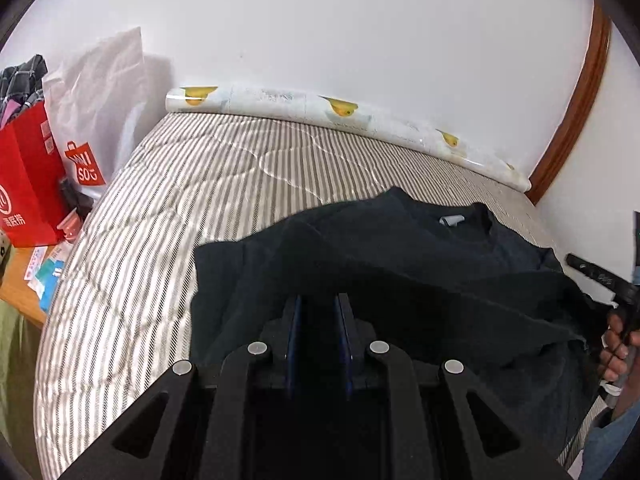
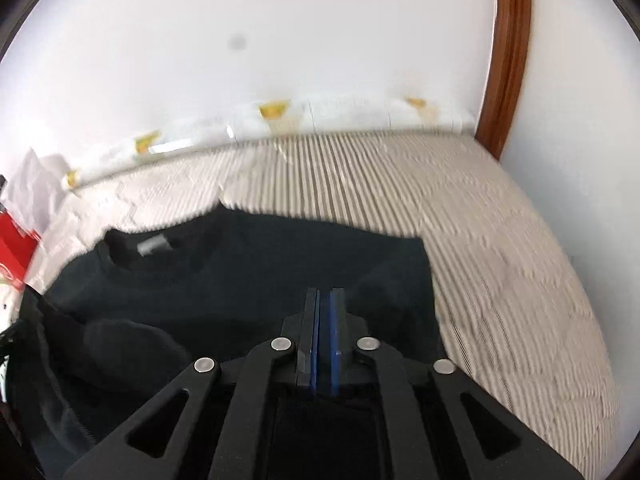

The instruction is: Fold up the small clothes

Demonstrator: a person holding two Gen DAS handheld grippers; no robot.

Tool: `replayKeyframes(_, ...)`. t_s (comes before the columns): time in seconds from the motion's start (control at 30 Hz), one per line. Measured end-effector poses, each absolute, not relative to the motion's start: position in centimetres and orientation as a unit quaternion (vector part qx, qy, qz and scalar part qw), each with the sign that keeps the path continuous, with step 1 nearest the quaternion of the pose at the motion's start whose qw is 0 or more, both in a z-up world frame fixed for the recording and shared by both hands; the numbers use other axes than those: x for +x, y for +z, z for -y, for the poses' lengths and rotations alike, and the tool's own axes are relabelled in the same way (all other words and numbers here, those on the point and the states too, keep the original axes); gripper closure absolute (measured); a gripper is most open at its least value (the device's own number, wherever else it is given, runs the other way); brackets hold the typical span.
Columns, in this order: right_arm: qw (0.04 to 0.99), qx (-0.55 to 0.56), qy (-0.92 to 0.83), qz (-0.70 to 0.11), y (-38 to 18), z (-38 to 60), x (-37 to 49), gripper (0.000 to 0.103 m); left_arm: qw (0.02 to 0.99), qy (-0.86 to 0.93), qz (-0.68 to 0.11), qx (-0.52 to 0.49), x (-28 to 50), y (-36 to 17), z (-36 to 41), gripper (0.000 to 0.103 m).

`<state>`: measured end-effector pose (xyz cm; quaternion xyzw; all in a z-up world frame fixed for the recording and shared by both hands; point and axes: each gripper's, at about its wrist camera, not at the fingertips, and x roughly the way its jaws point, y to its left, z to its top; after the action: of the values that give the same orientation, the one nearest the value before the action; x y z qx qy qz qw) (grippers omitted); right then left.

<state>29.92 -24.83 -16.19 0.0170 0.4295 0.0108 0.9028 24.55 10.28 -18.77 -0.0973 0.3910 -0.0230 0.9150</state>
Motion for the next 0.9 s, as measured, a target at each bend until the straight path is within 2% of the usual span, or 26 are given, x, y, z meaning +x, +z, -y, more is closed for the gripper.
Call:
replayKeyframes(0.3,0.912,0.009,0.006,-0.409,-11.9,29.9,23.5,0.082,0.914,-0.025,-0.394,-0.097,23.5,-18.8,-10.6,0.087)
replayKeyframes(0.6,0.856,0.014,0.064,-0.514,-18.7,29.9,19.5,0.082,0.913,-0.011,-0.394,-0.109,22.2,-18.8,-11.3,0.087)
replayKeyframes(0.73,0.861,-0.001,0.082,-0.501,-20.0,27.5,20.8,0.079,0.913,0.0,-0.395,-0.103,21.9,-18.4,-11.6,0.087)
replayKeyframes(0.9,0.871,0.046,0.089,-0.482,-20.4,27.4,25.2,0.08,0.912,0.008,-0.401,-0.086,21.9,-18.0,-11.9,0.086)
